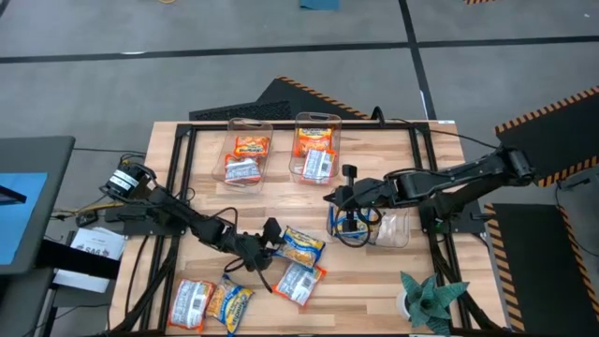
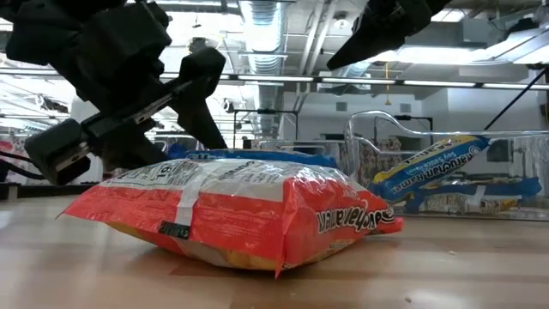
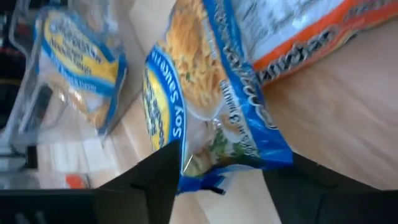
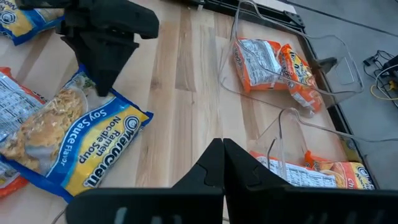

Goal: Sort Maruchan noodles
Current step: Put the blue bag into the right transparent bin

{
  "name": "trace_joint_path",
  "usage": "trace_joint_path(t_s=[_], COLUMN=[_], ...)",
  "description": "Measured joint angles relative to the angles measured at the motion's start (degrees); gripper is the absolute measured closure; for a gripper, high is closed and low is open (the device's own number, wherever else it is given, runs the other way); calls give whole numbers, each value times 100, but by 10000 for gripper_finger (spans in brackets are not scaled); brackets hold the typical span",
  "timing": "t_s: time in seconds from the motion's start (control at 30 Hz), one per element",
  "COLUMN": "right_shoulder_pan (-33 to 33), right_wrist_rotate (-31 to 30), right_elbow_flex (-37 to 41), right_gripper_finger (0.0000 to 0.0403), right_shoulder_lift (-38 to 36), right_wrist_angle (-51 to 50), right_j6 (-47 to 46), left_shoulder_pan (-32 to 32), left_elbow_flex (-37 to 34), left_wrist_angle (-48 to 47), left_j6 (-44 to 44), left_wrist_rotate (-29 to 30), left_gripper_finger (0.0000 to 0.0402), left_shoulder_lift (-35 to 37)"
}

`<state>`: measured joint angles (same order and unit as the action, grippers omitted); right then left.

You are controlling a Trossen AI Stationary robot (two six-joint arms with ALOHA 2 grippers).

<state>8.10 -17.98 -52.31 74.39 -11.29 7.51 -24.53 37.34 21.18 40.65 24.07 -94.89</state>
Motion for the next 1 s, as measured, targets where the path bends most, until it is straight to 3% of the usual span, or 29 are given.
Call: trace_joint_path(t_s=[0.23,0.4,0.6,0.8,1.0], right_shoulder_pan=[0,0,0,0,4], right_wrist_rotate=[0,-2,-2,-3,-364], right_elbow_flex=[0,0,0,0,0], right_gripper_finger=[389,389,389,389,389], right_shoulder_lift=[0,0,0,0,0], right_wrist_angle=[0,0,-13,-17,108], right_j6=[-2,-4,-7,-2,87], left_shoulder_pan=[157,194,190,187,476], left_elbow_flex=[0,0,0,-4,-4], left_wrist_angle=[134,440,397,-245,-285], left_j6=[244,4,-26,-36,184], left_wrist_rotate=[-235,-67,359,904,640], left_gripper_finger=[270,383,400,401,401], left_shoulder_lift=[0,0,302,1378,2389])
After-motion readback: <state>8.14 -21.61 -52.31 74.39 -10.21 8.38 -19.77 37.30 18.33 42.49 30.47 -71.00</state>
